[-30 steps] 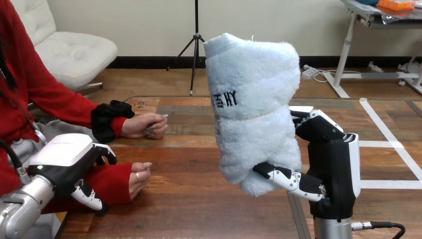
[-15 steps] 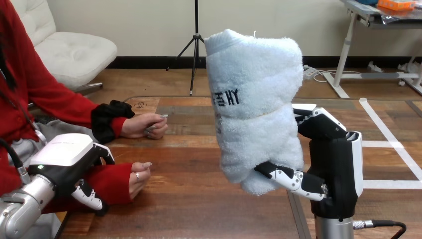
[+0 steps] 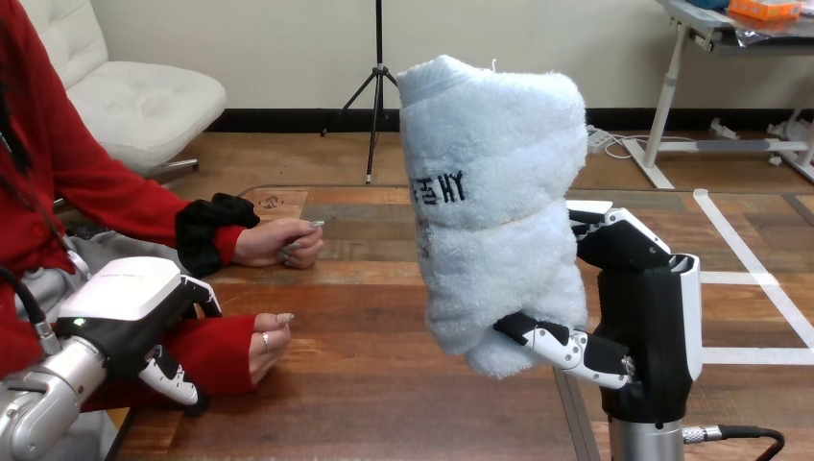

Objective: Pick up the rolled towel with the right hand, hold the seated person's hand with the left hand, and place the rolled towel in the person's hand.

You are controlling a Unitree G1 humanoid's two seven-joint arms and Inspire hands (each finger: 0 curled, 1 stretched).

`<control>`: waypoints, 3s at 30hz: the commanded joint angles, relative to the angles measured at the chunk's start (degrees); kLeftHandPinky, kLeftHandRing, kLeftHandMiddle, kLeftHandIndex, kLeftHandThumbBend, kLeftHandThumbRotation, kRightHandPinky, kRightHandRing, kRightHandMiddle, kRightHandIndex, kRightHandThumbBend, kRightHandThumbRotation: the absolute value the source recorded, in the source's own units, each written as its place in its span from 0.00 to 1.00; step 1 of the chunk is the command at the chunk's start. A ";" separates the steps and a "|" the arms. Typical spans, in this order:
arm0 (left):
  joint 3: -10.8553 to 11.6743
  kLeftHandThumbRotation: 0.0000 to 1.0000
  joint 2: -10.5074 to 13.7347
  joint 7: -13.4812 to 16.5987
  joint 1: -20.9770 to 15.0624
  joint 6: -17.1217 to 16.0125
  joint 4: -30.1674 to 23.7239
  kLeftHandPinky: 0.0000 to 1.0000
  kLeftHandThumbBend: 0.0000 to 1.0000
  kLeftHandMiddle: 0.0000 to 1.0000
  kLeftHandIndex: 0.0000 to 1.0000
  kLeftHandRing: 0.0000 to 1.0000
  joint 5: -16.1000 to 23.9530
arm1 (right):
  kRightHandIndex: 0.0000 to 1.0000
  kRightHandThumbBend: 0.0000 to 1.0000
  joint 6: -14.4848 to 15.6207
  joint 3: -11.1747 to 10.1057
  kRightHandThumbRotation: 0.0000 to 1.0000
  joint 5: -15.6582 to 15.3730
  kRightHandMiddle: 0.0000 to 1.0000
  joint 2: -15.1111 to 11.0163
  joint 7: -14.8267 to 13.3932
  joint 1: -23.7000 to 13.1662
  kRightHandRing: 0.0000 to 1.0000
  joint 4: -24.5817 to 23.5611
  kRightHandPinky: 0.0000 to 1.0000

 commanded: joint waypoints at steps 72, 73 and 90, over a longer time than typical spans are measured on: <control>-0.61 0.00 -0.04 -0.81 -0.91 0.04 -0.71 0.40 0.96 0.43 0.46 0.39 -1.66 | 0.57 0.75 2.58 -0.82 0.21 6.58 0.49 0.34 5.90 -1.89 0.34 -1.60 0.29; -0.51 0.00 -0.05 -0.87 -0.87 -0.04 -0.79 0.40 0.96 0.43 0.45 0.39 -1.90 | 0.57 0.75 2.72 -0.89 0.21 6.63 0.49 0.41 6.08 -2.03 0.34 -1.29 0.28; 0.79 0.00 -0.17 -0.06 0.37 -2.43 -3.55 0.38 0.96 0.41 0.42 0.36 -4.96 | 0.55 0.76 6.28 -3.69 0.12 5.29 0.49 1.78 7.38 -4.55 0.36 4.14 0.30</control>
